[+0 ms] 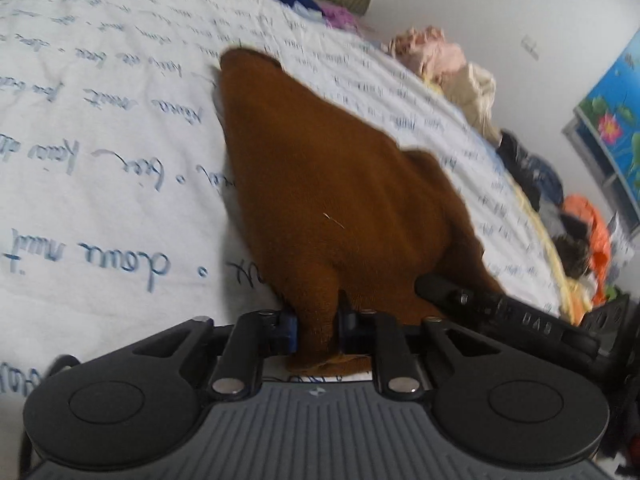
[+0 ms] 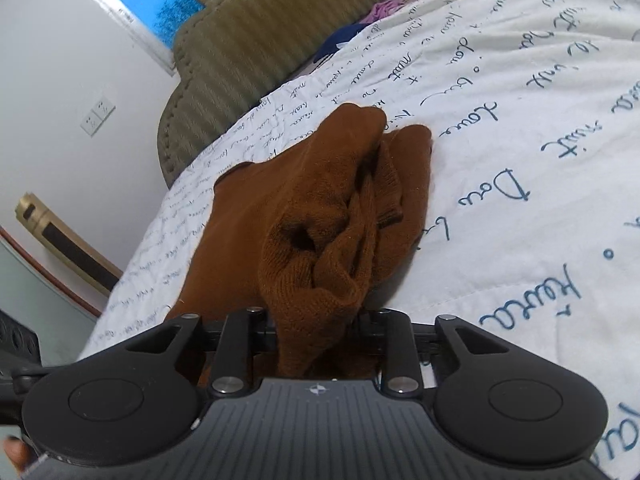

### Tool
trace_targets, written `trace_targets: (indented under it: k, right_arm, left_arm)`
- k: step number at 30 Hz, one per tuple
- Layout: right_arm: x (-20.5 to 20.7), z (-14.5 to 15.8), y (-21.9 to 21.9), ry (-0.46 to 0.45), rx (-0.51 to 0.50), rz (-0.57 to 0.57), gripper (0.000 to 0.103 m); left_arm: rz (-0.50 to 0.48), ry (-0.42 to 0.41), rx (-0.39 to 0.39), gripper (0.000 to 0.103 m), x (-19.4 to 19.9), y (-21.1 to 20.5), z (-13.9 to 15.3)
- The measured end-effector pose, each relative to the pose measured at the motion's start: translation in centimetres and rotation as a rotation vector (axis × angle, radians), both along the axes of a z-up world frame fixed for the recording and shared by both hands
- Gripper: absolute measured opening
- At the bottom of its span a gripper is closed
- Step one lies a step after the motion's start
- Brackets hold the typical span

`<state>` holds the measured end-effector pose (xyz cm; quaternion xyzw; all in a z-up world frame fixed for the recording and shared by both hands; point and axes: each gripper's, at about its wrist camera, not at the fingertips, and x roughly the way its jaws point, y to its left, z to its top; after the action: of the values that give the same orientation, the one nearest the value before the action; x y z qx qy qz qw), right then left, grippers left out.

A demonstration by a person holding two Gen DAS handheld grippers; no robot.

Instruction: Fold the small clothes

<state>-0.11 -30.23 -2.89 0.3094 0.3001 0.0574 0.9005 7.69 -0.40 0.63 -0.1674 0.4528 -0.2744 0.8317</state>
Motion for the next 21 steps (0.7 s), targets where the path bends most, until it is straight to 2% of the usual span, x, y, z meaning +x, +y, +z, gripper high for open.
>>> trace_targets:
  k: [3,4,7,10,12,14,18,21]
  right_arm:
    - [-0.6,0.6,0.9,-0.019,0.051,0.035,0.028]
    - [-0.8,0.9,1.5,-0.026,0.04,0.05,0.028]
    - [-1.0,1.1,3.1,-0.011,-0.08,0.052,0.03]
    - [-1.6,0.9,3.7,0.002,-0.181,0.036,0.037]
    - [-2.6,1.5,3.9,-0.008,-0.221,0.013,0.05]
    - [-4.0,2.6,4.4,-0.037,-0.312,-0.03,0.051]
    - [-5.2,3.5,6.0,-0.071,-0.47,-0.04,0.057]
    - [-4.6,2.3,6.5,-0.018,-0.521,-0.039,0.061]
  left_arm:
    - [0.033,-0.059,0.022,0.014,-0.5,1.3,1.3]
    - [0.032,-0.08,0.042,0.014,-0.6,1.5,1.5]
    - [0.014,-0.073,0.109,0.015,-1.0,1.2,1.0]
    - [0.023,-0.104,0.167,0.023,-2.2,1.0,1.1]
    - [0.048,-0.143,0.225,0.043,-3.1,0.6,1.5]
    - [0.075,-0.182,0.288,0.055,-4.0,0.0,1.6]
    - [0.087,-0.226,0.369,0.055,-5.1,-1.0,1.4]
    - [0.099,-0.258,0.412,0.055,-5.8,-1.5,1.4]
